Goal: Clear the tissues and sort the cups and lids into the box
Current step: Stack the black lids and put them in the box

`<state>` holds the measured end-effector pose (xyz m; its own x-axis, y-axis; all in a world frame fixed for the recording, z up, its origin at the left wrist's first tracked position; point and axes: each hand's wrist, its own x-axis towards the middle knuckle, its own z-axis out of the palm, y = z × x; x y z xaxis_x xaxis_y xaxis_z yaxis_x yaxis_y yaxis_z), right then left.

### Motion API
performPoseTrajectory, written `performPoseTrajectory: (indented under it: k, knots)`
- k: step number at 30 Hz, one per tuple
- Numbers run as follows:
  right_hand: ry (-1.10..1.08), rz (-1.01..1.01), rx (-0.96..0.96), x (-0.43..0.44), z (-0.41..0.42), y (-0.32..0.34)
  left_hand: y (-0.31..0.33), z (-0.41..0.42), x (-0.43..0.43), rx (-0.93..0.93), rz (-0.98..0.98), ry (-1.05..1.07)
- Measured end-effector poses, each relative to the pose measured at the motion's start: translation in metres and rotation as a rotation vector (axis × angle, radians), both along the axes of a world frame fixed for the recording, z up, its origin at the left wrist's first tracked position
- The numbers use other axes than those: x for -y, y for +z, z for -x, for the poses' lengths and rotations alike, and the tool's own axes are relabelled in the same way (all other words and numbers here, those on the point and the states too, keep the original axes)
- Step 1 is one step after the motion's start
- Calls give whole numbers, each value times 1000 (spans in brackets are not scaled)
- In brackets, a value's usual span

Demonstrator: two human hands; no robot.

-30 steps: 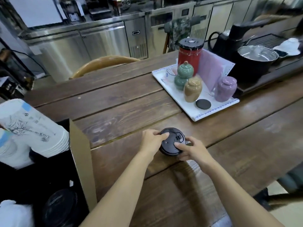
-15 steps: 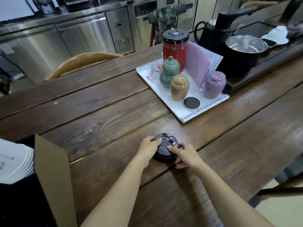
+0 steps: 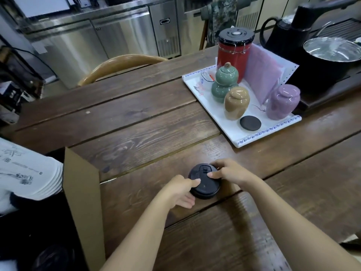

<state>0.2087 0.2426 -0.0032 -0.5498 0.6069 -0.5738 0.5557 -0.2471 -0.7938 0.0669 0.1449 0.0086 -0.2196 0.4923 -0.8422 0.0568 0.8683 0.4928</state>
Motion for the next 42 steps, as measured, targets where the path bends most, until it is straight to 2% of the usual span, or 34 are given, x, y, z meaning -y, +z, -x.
performPoseTrajectory:
  k: [3,6,10,19,28,36,42]
  knots:
    - [59,0,30,-5,3,1,3,-2,3,-43,2,-7]
    - [5,17,72,-3,5,3,-1,-1,0,-128,-118,109]
    - [-83,37,63,6,7,-4,0,-5,-2,109,-155,384]
    - [-138,114,-69,18,10,-2,4,-7,7,245,-194,534]
    - [-71,-12,-261,47,55,33,44,34,62,268,-394,663]
    - [51,-142,-392,110,96,89,101,68,146,146,-636,655]
    - [185,-219,-392,173,134,120,127,96,220,-17,-704,722]
